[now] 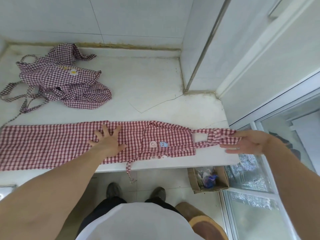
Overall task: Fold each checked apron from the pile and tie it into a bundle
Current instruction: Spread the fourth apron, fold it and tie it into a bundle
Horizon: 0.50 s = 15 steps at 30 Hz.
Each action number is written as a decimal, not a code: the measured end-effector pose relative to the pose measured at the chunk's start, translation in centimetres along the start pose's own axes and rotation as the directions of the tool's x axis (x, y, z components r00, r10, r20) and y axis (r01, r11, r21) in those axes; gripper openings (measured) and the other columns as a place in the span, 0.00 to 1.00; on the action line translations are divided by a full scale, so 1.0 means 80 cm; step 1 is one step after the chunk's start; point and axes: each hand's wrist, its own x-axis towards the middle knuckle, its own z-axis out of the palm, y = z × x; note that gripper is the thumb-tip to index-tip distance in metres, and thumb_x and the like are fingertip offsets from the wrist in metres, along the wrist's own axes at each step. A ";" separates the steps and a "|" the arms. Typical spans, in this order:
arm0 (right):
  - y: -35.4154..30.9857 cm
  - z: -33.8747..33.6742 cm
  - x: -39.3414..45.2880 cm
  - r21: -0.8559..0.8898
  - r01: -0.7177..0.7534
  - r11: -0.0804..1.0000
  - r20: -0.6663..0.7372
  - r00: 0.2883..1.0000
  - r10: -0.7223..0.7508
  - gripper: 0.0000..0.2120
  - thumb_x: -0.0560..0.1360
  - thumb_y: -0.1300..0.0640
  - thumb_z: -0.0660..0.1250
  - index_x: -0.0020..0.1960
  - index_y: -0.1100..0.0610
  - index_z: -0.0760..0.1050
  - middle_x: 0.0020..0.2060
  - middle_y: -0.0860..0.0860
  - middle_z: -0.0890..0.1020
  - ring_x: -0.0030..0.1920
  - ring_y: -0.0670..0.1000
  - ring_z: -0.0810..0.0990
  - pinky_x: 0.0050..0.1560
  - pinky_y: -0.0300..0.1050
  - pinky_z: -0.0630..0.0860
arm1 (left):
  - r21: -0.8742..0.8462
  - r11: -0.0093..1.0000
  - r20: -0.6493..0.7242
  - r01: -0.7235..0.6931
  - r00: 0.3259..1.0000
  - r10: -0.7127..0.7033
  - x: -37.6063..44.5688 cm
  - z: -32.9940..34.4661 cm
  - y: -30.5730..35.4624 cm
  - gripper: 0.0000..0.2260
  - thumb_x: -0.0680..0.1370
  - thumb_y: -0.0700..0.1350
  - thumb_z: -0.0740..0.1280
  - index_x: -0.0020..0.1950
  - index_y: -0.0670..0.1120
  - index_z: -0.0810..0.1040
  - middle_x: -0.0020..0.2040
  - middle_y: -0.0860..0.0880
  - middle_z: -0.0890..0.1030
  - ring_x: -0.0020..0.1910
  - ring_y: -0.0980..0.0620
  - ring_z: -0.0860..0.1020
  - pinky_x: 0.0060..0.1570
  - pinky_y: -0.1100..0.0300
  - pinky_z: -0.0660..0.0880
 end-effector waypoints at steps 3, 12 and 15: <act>0.005 0.020 0.011 0.329 0.179 0.927 0.092 0.971 -0.220 0.06 0.77 0.59 0.65 0.47 0.60 0.79 0.45 0.55 0.84 0.51 0.54 0.84 0.61 0.64 0.77 | 0.038 0.999 -0.006 0.034 0.999 -0.034 0.000 -0.001 0.009 0.40 0.80 0.62 0.61 0.79 0.59 0.34 0.78 0.38 0.32 0.77 0.30 0.39 0.73 0.30 0.49; 0.013 0.050 0.051 0.533 0.221 0.816 -0.021 0.968 -0.249 0.04 0.74 0.62 0.69 0.43 0.57 0.75 0.31 0.50 0.78 0.31 0.46 0.77 0.49 0.51 0.77 | -0.106 0.985 -0.004 -0.135 0.991 0.136 -0.019 0.020 0.038 0.43 0.79 0.50 0.65 0.79 0.60 0.33 0.77 0.48 0.25 0.76 0.41 0.27 0.74 0.34 0.37; 0.004 0.003 0.054 0.714 0.159 0.682 -0.078 0.986 -0.148 0.22 0.63 0.66 0.76 0.54 0.60 0.74 0.33 0.52 0.79 0.36 0.49 0.78 0.56 0.47 0.79 | -0.084 0.985 0.084 -0.151 0.984 0.158 -0.019 0.017 0.018 0.42 0.80 0.61 0.62 0.77 0.62 0.29 0.74 0.50 0.22 0.75 0.43 0.26 0.74 0.32 0.40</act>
